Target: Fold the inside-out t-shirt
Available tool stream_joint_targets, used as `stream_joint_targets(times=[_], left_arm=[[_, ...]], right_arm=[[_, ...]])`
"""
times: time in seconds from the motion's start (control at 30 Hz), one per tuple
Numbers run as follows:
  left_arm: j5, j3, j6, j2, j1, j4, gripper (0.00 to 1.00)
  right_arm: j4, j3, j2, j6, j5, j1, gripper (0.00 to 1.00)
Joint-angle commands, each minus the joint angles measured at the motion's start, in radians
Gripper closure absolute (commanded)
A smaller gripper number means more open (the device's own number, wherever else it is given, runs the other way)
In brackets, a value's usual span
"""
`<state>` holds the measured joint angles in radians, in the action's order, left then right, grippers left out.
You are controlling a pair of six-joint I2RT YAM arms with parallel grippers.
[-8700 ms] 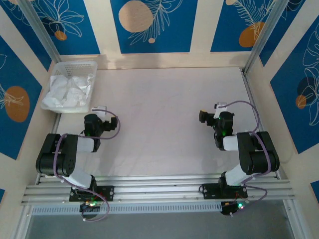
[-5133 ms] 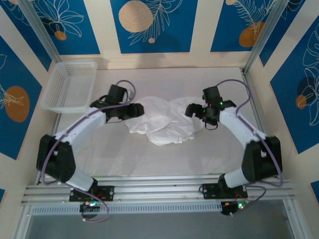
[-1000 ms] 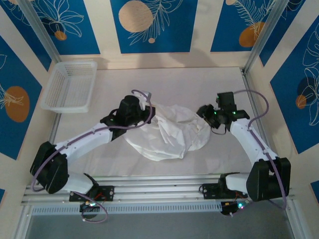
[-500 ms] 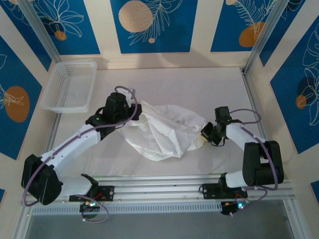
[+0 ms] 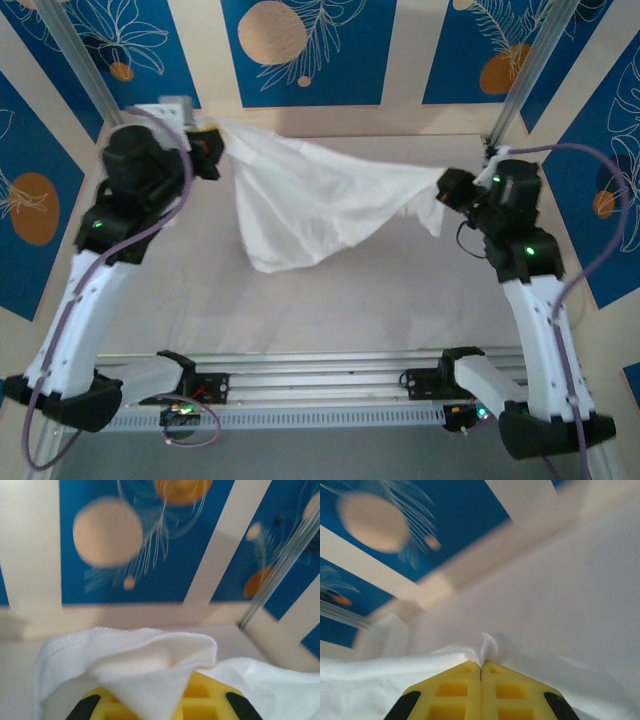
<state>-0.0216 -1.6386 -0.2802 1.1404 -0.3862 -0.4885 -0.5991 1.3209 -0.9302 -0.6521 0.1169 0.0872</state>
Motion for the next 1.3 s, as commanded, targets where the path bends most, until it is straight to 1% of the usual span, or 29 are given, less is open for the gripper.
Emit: stream_joint_targets(times=[0.0, 0.07, 0.13, 0.23, 0.33, 0.4, 0.5, 0.6, 0.63, 0.67, 0.73, 0.83, 0.9, 0.93, 0.97, 1.0, 1.03, 1.07, 1.1, 1.13, 1.17, 1.2, 1.23, 1.27], left_arm=[[-0.077, -0.129, 0.108, -0.072, 0.007, -0.041, 1.0], [-0.075, -0.168, 0.121, -0.112, 0.007, -0.01, 1.0], [-0.048, -0.175, 0.128, -0.153, 0.006, 0.04, 1.0], [-0.02, -0.188, 0.113, -0.188, 0.007, 0.087, 1.0], [-0.034, -0.216, 0.106, -0.174, 0.007, 0.063, 1.0], [-0.061, -0.229, 0.107, -0.142, 0.008, 0.032, 1.0], [-0.125, -0.229, 0.111, -0.062, 0.009, -0.014, 1.0], [-0.25, -0.221, 0.117, 0.053, 0.009, -0.065, 1.0], [-0.283, -0.222, 0.112, 0.102, 0.014, -0.086, 1.0], [-0.289, -0.212, 0.101, 0.147, 0.025, -0.091, 1.0], [-0.259, -0.158, 0.064, 0.222, 0.06, -0.048, 1.0], [-0.22, -0.081, 0.015, 0.356, 0.129, 0.097, 1.0], [-0.166, -0.118, -0.007, 0.482, 0.176, 0.149, 1.0], [-0.125, -0.172, -0.015, 0.561, 0.196, 0.148, 1.0], [-0.078, -0.236, -0.02, 0.637, 0.216, 0.136, 0.95], [-0.038, -0.295, -0.025, 0.693, 0.23, 0.122, 0.81], [0.017, -0.347, -0.034, 0.741, 0.244, 0.108, 0.68], [0.084, -0.375, -0.044, 0.762, 0.256, 0.111, 0.58], [0.143, -0.373, -0.048, 0.761, 0.263, 0.131, 0.5], [0.206, -0.348, -0.043, 0.738, 0.267, 0.166, 0.41], [0.253, -0.316, -0.036, 0.71, 0.266, 0.2, 0.36], [0.313, -0.272, -0.034, 0.67, 0.265, 0.239, 0.33], [0.374, -0.231, -0.031, 0.625, 0.264, 0.27, 0.29], [0.428, -0.192, -0.024, 0.58, 0.26, 0.284, 0.28]], right_arm=[[0.048, 0.121, 0.07, 0.076, 0.085, 0.01, 1.0], [0.061, 0.234, 0.071, 0.115, 0.081, 0.014, 1.0], [0.068, 0.33, 0.062, 0.151, 0.054, 0.017, 1.0], [0.101, 0.435, 0.052, 0.194, 0.017, 0.019, 1.0], [0.107, 0.516, 0.008, 0.222, 0.03, 0.018, 1.0], [0.056, 0.59, -0.069, 0.241, 0.03, 0.018, 1.0], [-0.029, 0.687, -0.221, 0.292, 0.031, 0.017, 1.0], [-0.036, 0.709, -0.356, 0.334, 0.033, 0.01, 1.0], [-0.036, 0.718, -0.408, 0.346, 0.018, 0.002, 1.0], [-0.035, 0.723, -0.458, 0.357, 0.006, -0.007, 1.0], [-0.017, 0.725, -0.551, 0.361, -0.01, -0.024, 1.0], [0.057, 0.718, -0.687, 0.36, 0.0, -0.046, 1.0], [0.087, 0.76, -0.788, 0.355, 0.0, -0.065, 1.0], [0.079, 0.811, -0.851, 0.362, -0.001, -0.077, 0.97], [0.034, 0.897, -0.92, 0.374, 0.001, -0.086, 0.77], [-0.036, 0.997, -0.984, 0.379, 0.0, -0.091, 0.59], [-0.147, 1.138, -1.067, 0.384, -0.003, -0.098, 0.45], [-0.275, 1.319, -1.156, 0.4, -0.017, -0.105, 0.4], [-0.399, 1.496, -1.237, 0.425, -0.04, -0.108, 0.38], [-0.501, 1.638, -1.305, 0.451, -0.084, -0.115, 0.38], [-0.501, 1.585, -1.279, 0.431, -0.144, -0.132, 0.37], [-0.482, 1.51, -1.238, 0.417, -0.235, -0.153, 0.37], [-0.498, 1.486, -1.22, 0.437, -0.305, -0.164, 0.37], [-0.54, 1.491, -1.212, 0.467, -0.334, -0.164, 0.37]])
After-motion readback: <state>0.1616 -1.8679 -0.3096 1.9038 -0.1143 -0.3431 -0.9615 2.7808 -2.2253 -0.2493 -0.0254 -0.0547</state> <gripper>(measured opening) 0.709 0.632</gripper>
